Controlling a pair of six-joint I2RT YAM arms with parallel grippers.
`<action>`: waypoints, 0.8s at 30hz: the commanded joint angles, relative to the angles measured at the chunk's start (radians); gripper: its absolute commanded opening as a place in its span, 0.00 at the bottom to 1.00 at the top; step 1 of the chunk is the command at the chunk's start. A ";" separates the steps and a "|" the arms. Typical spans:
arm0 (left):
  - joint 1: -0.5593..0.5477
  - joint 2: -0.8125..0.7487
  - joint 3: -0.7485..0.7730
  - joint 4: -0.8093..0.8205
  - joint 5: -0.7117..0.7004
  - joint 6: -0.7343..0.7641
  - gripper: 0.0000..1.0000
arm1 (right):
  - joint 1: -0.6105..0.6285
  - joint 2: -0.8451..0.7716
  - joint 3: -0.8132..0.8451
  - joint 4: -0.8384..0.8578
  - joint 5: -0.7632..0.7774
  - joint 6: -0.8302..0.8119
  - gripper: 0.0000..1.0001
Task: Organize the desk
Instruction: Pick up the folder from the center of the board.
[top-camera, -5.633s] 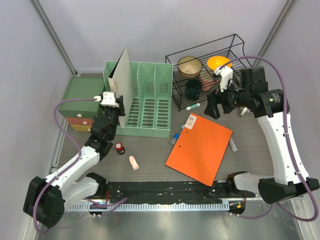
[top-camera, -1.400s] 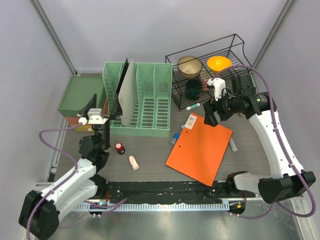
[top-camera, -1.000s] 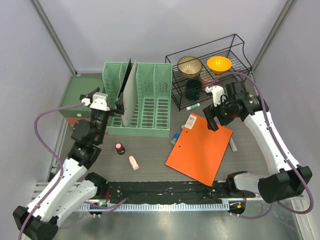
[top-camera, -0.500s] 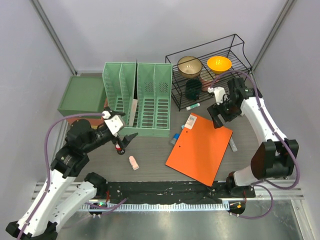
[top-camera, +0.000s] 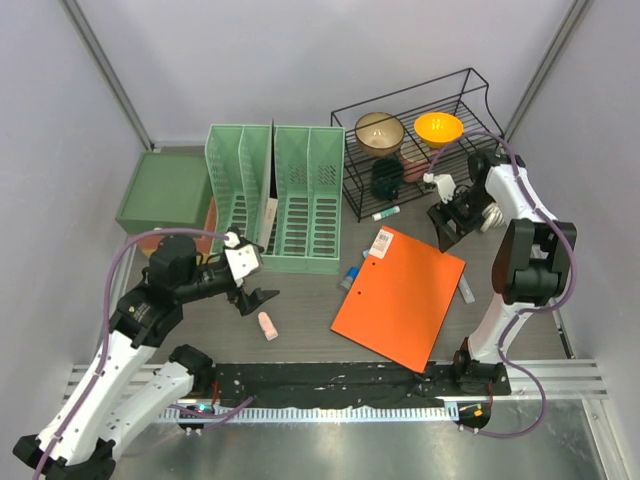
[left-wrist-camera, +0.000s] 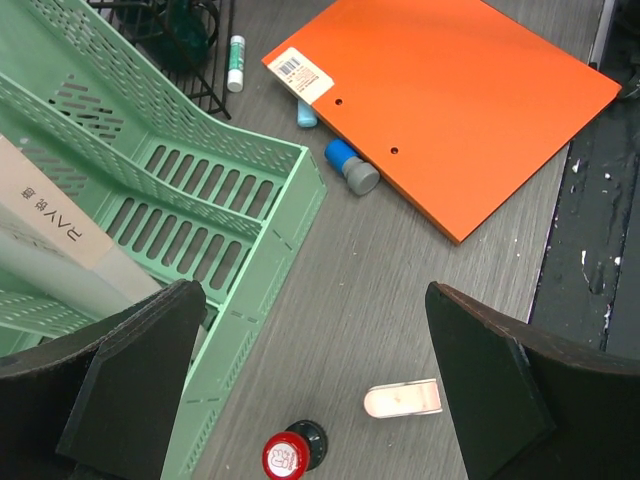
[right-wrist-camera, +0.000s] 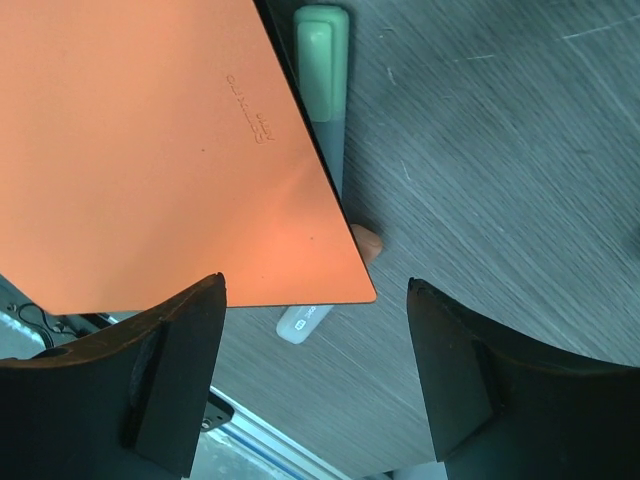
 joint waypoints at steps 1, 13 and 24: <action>0.001 -0.003 0.001 -0.008 0.018 0.027 0.99 | -0.008 0.017 0.037 -0.041 -0.039 -0.077 0.78; 0.001 0.017 0.036 -0.062 0.047 0.085 1.00 | -0.046 0.107 0.059 -0.061 -0.053 -0.168 0.77; 0.001 0.020 0.010 -0.075 0.064 0.142 1.00 | -0.059 0.193 0.079 -0.064 -0.090 -0.211 0.77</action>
